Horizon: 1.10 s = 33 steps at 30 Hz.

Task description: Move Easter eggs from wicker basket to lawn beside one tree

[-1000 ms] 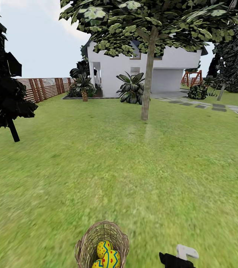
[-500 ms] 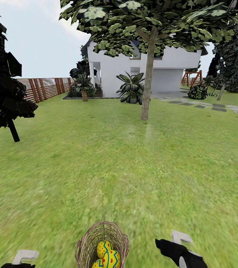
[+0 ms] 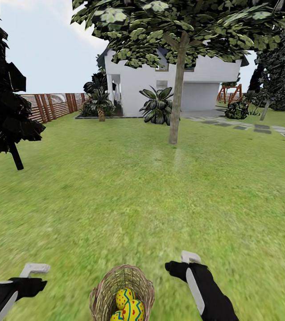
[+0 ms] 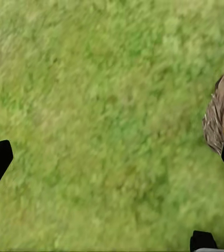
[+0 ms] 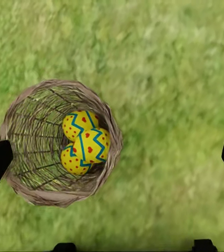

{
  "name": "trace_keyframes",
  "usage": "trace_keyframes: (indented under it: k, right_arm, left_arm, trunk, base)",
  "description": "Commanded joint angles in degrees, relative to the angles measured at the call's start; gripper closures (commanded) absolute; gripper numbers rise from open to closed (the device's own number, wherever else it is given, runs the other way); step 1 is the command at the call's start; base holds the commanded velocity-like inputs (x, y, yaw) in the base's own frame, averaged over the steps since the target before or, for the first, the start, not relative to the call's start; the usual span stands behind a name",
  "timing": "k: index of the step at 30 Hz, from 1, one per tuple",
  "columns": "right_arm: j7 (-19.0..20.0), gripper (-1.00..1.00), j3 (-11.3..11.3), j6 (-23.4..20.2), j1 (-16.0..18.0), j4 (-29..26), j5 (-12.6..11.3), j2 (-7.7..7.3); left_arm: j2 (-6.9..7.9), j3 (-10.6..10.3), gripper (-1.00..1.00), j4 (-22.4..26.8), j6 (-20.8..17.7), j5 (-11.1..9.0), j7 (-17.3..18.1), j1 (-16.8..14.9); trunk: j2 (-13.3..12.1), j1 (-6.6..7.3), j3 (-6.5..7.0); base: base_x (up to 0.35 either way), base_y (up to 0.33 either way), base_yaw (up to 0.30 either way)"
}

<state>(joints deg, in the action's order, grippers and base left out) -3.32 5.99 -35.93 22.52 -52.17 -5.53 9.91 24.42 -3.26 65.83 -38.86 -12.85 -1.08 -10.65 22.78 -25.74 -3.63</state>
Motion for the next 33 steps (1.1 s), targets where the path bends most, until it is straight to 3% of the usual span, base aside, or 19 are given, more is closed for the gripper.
trace_keyframes:
  k: [1, 8, 21, 25, 33]
  right_arm:
    - [-0.52, -1.00, 0.05, -0.17, 0.34, 0.35, -1.12, 0.09]
    - [-1.15, -1.00, -4.22, 0.03, 2.08, 1.85, -3.69, 0.09]
    - [-1.08, -1.00, -7.70, -0.12, 2.67, 5.17, -4.21, 0.09]
    - [-1.01, -1.00, -10.99, -0.17, 2.69, 5.62, -6.75, 0.09]
    - [-0.99, -1.00, -14.32, -0.19, 2.70, 6.95, -9.20, 0.09]
  left_arm:
    - [0.07, 0.21, -1.00, 0.25, -0.34, -0.26, -0.16, -0.03]
    - [-0.04, 1.75, -1.00, 0.64, -0.60, -0.08, -0.56, 0.01]
    - [0.01, 2.10, -1.00, 0.63, -0.52, -0.07, -0.72, 0.04]
    - [0.01, 2.55, -1.00, 0.60, -0.51, -0.07, -0.80, 0.05]
    - [0.03, 5.32, -1.00, 0.49, -0.51, -0.04, -0.69, 0.03]
  trunk:
    - [0.14, -0.04, -0.14]
    - [0.14, -0.04, -0.14]
    - [0.14, -0.04, -0.14]
    - [1.74, -0.92, -0.86]
    - [4.95, -2.68, -2.29]
  base:
    - [0.000, 0.000, 0.000]
    - [0.000, 0.000, 0.000]
    - [0.000, 0.000, 0.000]
    - [0.000, 0.000, 0.000]
    - [0.000, 0.000, 0.000]
